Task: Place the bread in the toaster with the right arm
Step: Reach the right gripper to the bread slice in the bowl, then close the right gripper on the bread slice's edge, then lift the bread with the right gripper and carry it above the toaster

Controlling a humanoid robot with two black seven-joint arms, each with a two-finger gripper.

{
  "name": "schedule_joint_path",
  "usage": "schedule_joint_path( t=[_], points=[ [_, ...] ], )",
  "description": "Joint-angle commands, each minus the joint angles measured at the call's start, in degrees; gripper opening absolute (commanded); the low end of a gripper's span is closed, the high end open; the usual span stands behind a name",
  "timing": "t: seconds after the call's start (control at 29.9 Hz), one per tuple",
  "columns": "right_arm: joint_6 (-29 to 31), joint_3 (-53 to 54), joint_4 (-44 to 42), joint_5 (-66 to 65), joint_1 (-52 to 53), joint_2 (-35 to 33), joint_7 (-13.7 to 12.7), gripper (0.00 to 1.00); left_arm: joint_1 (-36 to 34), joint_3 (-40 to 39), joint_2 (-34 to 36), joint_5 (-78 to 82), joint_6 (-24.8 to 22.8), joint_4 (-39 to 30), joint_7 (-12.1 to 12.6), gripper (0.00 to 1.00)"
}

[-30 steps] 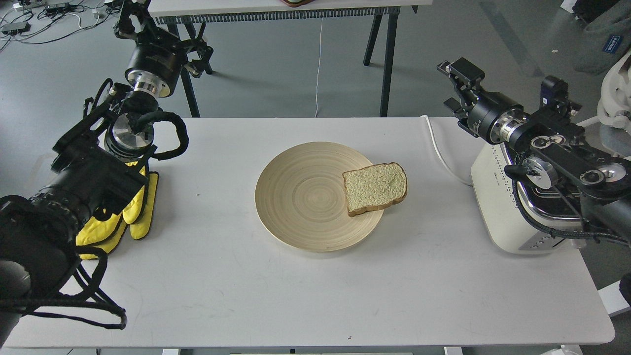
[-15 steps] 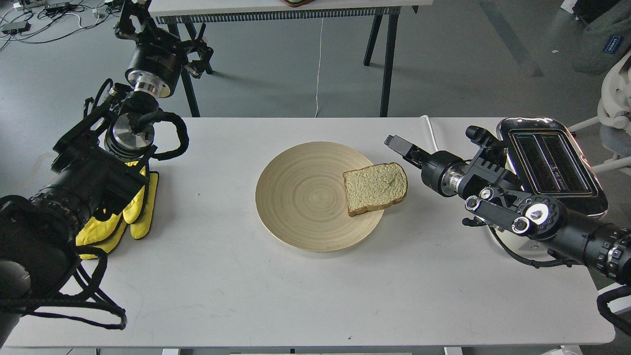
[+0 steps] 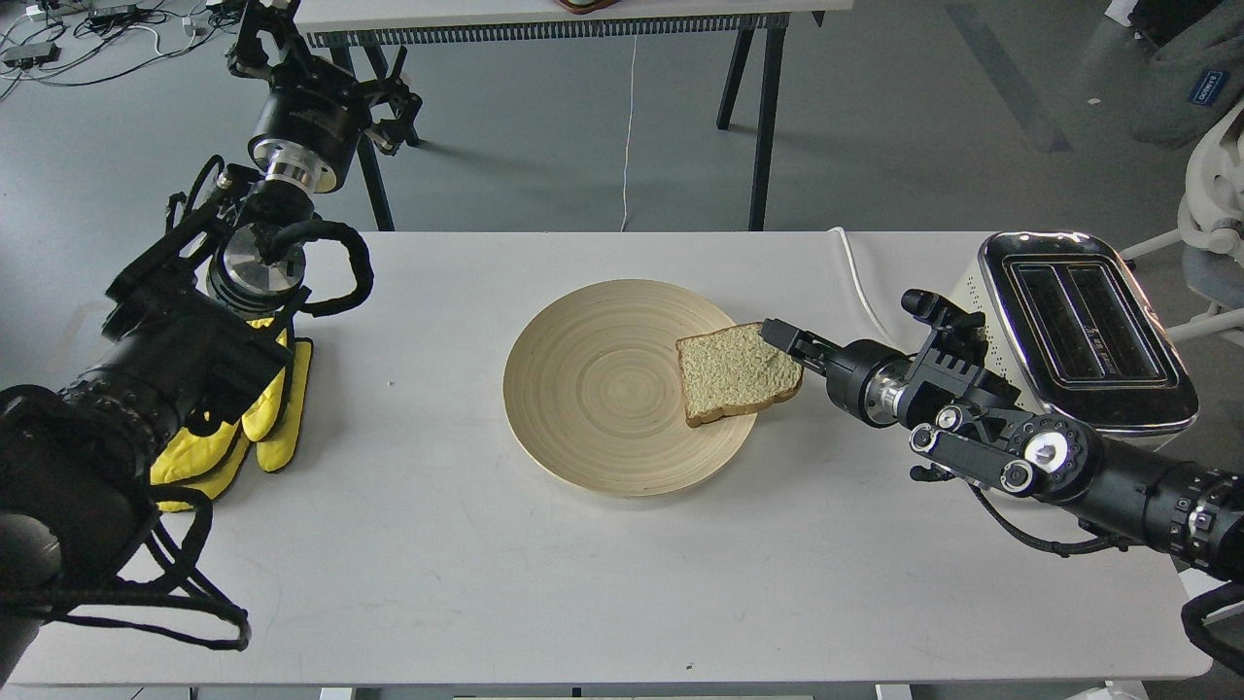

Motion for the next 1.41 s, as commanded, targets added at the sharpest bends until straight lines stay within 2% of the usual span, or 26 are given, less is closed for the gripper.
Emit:
schedule_joint_path(
  t=[0.0,0.37,0.8,0.87,1.0,1.24,1.37],
  points=[
    [0.0,0.0,0.0,0.0,-0.3,0.0,-0.2,0.54,-0.1,0.0,0.0,0.0,0.1,0.0,-0.1,1.00],
    [0.1,0.0,0.0,0.4,-0.8,0.1,-0.6,0.50,-0.1,0.0,0.0,0.0,0.1,0.0,0.0,1.00],
    [0.6,0.1,0.2,0.5,-0.4,0.4,-1.8,0.10,-0.1,0.0,0.0,0.0,0.1,0.0,0.0,1.00],
    [0.6,0.3,0.3,0.5,0.0,0.4,-1.8,0.06,-0.1,0.0,0.0,0.0,0.1,0.0,0.0,1.00],
    [0.5,0.9,2.5,0.5,1.5,-0.5,-1.8,0.06,-0.1,0.0,0.0,0.0,0.1,0.0,0.0,1.00],
    [0.5,0.6,13.0,-0.1,7.9,-10.4,-2.0,0.05,-0.1,0.0,0.0,0.0,0.1,0.0,-0.1,1.00],
    [0.5,0.2,20.3,-0.2,12.1,-19.2,-3.2,0.05,-0.1,0.0,0.0,0.0,0.1,0.0,-0.1,1.00]
  ],
)
